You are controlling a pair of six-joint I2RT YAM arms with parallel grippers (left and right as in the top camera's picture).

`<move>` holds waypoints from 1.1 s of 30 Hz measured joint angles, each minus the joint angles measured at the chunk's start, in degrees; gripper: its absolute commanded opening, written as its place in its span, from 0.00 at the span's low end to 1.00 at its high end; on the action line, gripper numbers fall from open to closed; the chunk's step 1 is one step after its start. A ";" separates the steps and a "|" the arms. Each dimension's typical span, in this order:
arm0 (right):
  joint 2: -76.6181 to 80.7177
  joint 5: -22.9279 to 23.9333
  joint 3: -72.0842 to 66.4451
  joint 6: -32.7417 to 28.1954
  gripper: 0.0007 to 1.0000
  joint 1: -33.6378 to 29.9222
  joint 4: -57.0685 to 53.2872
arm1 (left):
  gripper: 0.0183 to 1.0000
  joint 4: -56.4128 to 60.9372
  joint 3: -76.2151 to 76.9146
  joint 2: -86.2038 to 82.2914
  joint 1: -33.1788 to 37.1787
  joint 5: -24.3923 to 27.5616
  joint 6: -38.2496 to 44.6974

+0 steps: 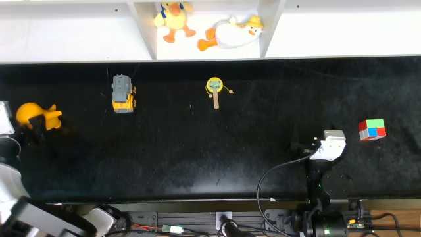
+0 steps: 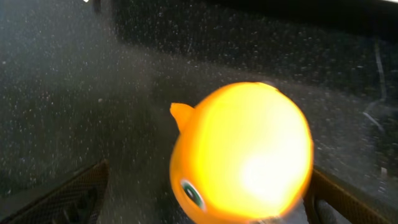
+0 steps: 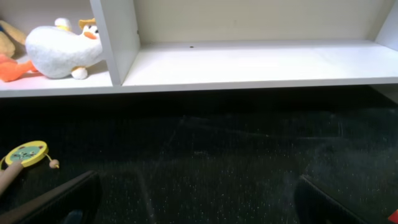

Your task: Store Toys

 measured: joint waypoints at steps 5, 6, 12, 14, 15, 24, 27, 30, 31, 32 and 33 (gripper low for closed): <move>0.00 -0.02 0.00 0.00 1.00 0.00 0.00 | 1.00 3.39 0.02 4.13 -2.69 -0.61 0.15; 0.00 0.00 0.00 0.00 0.99 0.00 0.02 | 1.00 4.00 0.02 4.66 -3.39 -0.63 0.15; 0.00 -0.02 0.00 -0.02 1.00 0.00 0.02 | 0.31 6.05 0.04 5.42 -6.58 -0.85 0.22; 0.00 0.00 0.00 0.00 0.99 0.00 0.00 | 0.28 6.14 0.07 5.42 -6.84 -0.85 0.33; 0.00 0.00 0.00 0.00 0.99 -0.02 0.02 | 0.26 6.14 0.07 5.42 -6.84 -0.85 0.35; 0.00 0.00 0.00 0.00 1.00 -0.02 0.02 | 0.15 5.60 0.07 3.45 -6.84 -0.98 -2.38; 0.00 -0.02 0.00 -0.02 1.00 -0.02 0.00 | 0.15 5.95 0.33 0.44 -7.08 -0.70 -4.61; 0.00 0.00 0.00 -0.02 0.99 -0.02 0.02 | 0.15 5.64 2.75 -0.72 -8.50 -0.52 -6.62; 0.00 0.00 0.00 0.00 1.00 -0.02 0.00 | 0.15 5.35 4.11 -0.72 -9.38 -0.55 -7.19; 0.00 0.00 0.00 0.00 1.00 -0.02 0.02 | 0.15 5.14 5.29 -0.70 -10.27 -0.52 -7.58; 0.00 -0.02 0.00 -0.02 1.00 0.00 0.00 | 0.15 5.03 6.54 -0.68 -11.26 -0.48 -7.89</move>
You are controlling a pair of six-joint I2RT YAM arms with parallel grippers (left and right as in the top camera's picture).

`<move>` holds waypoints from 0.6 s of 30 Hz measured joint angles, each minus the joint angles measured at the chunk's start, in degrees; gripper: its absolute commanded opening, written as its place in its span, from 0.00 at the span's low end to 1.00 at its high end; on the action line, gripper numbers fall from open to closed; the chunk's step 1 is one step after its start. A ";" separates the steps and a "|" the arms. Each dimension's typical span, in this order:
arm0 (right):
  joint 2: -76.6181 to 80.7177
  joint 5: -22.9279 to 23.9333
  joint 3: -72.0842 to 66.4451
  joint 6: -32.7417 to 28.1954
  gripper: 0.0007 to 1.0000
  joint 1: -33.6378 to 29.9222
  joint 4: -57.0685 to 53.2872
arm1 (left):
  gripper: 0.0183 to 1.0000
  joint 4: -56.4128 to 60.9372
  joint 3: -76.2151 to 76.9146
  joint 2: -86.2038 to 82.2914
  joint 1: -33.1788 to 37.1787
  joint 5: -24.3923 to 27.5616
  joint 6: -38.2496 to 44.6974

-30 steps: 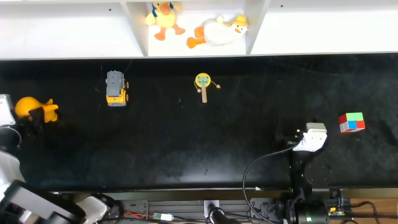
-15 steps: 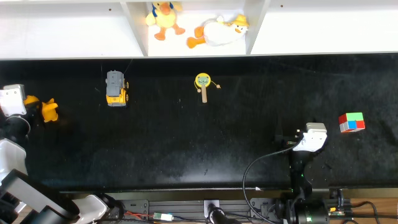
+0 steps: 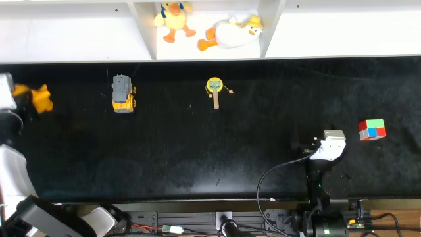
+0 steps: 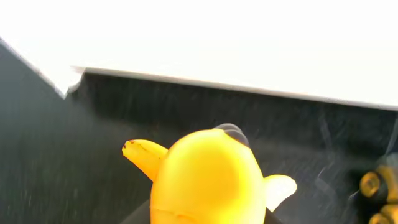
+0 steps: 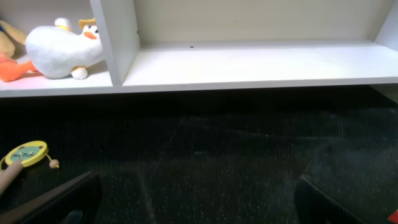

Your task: Store Toys

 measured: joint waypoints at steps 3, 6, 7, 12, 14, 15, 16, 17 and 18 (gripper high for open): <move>0.00 0.02 0.00 0.00 0.99 -0.02 0.04 | 0.15 0.04 4.66 0.98 -3.19 0.15 -1.16; 0.00 0.02 0.00 0.00 0.99 -0.02 -0.02 | 0.15 0.15 9.97 3.78 -5.73 0.37 -2.64; 0.00 0.00 0.00 0.00 0.99 0.00 0.00 | 0.15 0.09 11.54 5.03 -6.29 0.37 -3.10; 0.00 0.04 0.00 0.00 0.99 -0.02 0.02 | 0.15 0.04 17.03 11.78 -8.31 0.35 -5.35; 0.00 0.02 0.00 0.02 1.00 -0.02 0.00 | 0.15 0.11 18.05 14.01 -8.96 0.35 -6.23; 0.00 0.02 0.00 0.02 0.99 -0.02 0.02 | 0.16 0.31 18.29 15.02 -9.33 0.35 -6.73; 0.00 0.02 0.00 0.02 1.00 -0.02 0.00 | 0.16 0.68 18.38 15.74 -9.66 0.35 -7.26; 0.00 0.02 0.00 0.04 0.99 -0.02 0.02 | 0.16 1.22 18.40 16.28 -9.99 0.35 -7.63; 0.00 0.02 0.00 0.02 1.00 -0.02 0.02 | 0.17 1.66 18.40 16.63 -10.32 0.26 -8.02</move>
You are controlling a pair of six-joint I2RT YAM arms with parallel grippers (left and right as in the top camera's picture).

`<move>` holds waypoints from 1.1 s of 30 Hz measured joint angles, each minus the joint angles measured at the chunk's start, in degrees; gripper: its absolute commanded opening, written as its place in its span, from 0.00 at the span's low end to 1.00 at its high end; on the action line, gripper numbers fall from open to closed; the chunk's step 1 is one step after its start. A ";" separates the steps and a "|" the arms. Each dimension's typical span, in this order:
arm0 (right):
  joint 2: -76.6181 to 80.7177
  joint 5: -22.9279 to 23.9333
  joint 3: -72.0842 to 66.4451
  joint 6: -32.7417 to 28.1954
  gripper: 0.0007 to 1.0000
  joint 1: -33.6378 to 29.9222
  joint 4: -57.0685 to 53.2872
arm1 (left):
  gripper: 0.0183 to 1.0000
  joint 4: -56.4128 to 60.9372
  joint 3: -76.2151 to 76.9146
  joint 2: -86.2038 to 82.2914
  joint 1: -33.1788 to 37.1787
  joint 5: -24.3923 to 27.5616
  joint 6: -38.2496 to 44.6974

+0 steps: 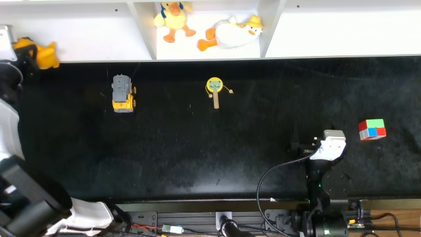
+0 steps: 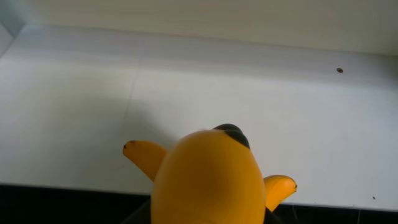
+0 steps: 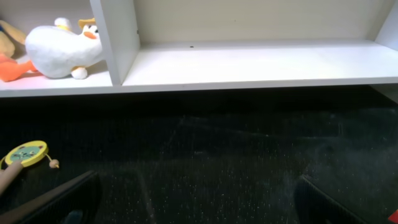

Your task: Store Toys

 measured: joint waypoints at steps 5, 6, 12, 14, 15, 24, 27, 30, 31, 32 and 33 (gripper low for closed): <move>0.00 0.02 0.00 -0.02 0.99 0.00 -0.04 | 0.18 1.31 0.46 0.20 -2.05 -2.10 -2.10; 0.00 -0.02 0.00 0.00 1.00 0.00 -0.02 | 0.17 1.46 0.57 0.20 -2.58 -2.95 -2.54; 0.00 0.00 0.00 -0.02 0.99 0.00 -0.02 | 0.19 1.99 0.66 0.20 -5.62 -9.05 -5.09; 0.00 -0.02 0.00 -0.02 1.00 0.00 -0.04 | 0.19 2.10 0.72 0.20 -6.38 -11.02 -5.57; 0.00 0.00 0.00 0.00 0.99 0.00 -0.04 | 0.19 2.10 0.74 0.20 -6.71 -11.98 -5.77; 0.00 0.02 0.00 0.00 1.00 0.02 -0.02 | 0.21 2.10 0.74 0.20 -7.37 -17.27 -7.93; 0.00 0.00 0.00 -0.04 1.00 0.00 -0.04 | 0.21 2.12 0.74 0.22 -7.39 -18.08 -8.59; 0.00 -0.02 0.00 -0.02 1.00 0.02 -0.02 | 0.21 2.27 0.74 0.33 -7.39 -18.58 -9.64; 0.00 0.00 0.00 -0.02 1.00 0.02 0.00 | 0.21 2.27 0.74 0.44 -7.37 -18.58 -9.99; 0.00 0.00 0.00 0.00 0.99 0.00 -0.02 | 0.21 2.27 0.74 0.55 -7.37 -18.71 -10.27; 0.00 -0.02 0.00 0.00 1.00 0.00 -0.02 | 0.21 2.29 0.74 0.66 -7.37 -18.80 -10.56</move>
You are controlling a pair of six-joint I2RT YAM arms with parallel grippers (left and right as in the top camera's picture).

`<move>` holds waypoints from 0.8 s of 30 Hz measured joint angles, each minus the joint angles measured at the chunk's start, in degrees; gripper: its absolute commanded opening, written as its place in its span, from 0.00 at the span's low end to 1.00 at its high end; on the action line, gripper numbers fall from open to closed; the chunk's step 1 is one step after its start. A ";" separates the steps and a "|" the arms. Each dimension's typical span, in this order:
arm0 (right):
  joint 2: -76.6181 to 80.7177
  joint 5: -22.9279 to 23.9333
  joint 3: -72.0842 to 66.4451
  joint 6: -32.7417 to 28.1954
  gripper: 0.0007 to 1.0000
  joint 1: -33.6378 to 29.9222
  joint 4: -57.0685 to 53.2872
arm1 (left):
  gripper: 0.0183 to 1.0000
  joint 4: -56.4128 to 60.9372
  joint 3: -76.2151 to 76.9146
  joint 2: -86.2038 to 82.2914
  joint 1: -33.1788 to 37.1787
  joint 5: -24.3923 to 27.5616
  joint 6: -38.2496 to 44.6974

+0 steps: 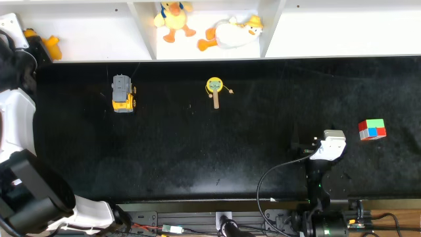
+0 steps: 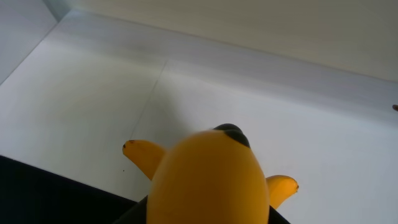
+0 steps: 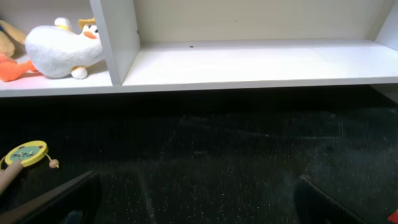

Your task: Store Toys

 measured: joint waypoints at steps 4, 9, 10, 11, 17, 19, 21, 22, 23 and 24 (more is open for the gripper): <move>0.00 0.02 0.00 0.00 1.00 0.00 0.02 | 0.21 0.42 0.11 0.31 0.00 0.04 -1.03; 0.00 0.02 0.00 0.00 0.99 0.00 0.00 | 0.21 0.81 1.09 1.70 0.00 0.44 -2.45; 0.00 0.00 0.00 -0.04 0.99 0.00 0.02 | 0.21 0.85 1.42 2.08 0.00 0.52 -2.56; 0.00 0.02 0.00 -0.02 0.99 0.00 0.00 | 0.21 0.92 1.73 2.49 0.00 0.72 -2.71; 0.00 0.02 0.00 -0.02 1.00 0.00 0.00 | 0.24 2.01 2.34 3.52 0.00 1.57 -3.52; 0.00 0.02 0.00 0.00 1.00 0.02 0.00 | 0.25 2.80 2.34 3.69 0.00 1.68 -3.72; 0.00 0.00 0.00 0.00 0.99 0.00 -0.02 | 0.25 3.61 2.34 4.07 0.00 1.79 -3.76; 0.00 0.02 0.00 0.00 0.99 0.00 0.02 | 0.25 3.89 2.34 4.24 0.00 1.81 -3.74; 0.00 0.02 0.00 -0.02 1.00 0.00 0.00 | 0.25 4.09 2.34 4.35 0.00 1.84 -3.76; 0.00 0.02 0.00 -0.02 0.99 0.00 -0.02 | 0.25 4.17 2.34 4.42 0.00 1.92 -3.76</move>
